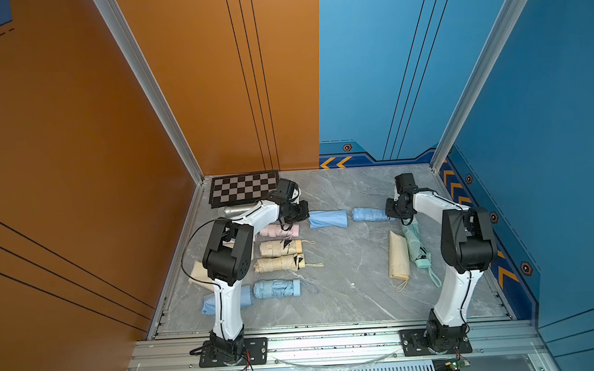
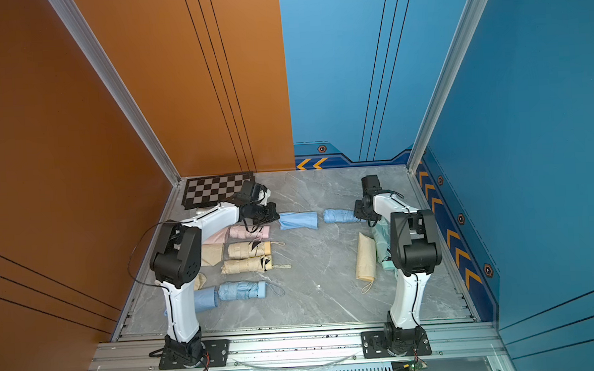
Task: Take umbrellas out of sleeves
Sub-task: Place the umbrella sleeve at the center of the board.
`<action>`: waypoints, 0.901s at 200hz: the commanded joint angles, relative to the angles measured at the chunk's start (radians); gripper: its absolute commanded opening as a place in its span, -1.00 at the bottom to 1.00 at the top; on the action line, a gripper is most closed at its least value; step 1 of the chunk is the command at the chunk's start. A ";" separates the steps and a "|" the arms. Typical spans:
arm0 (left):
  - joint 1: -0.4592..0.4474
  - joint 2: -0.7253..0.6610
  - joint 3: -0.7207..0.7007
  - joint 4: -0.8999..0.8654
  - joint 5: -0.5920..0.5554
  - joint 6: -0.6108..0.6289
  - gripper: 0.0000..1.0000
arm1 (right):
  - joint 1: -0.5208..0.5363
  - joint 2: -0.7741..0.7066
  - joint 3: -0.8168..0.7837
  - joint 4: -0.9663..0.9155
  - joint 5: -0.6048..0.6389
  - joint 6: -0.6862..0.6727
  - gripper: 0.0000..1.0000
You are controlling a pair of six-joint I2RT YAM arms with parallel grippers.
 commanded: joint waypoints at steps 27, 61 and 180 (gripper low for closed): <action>-0.001 0.020 0.026 -0.022 0.012 0.020 -1.00 | -0.011 0.027 0.025 -0.071 0.043 -0.016 -0.25; -0.004 0.018 0.025 -0.021 0.014 0.022 -0.96 | -0.007 0.001 0.041 -0.081 0.046 -0.006 -0.11; -0.019 -0.196 -0.106 0.079 -0.039 0.045 0.34 | 0.087 -0.335 -0.063 -0.191 0.192 -0.011 0.86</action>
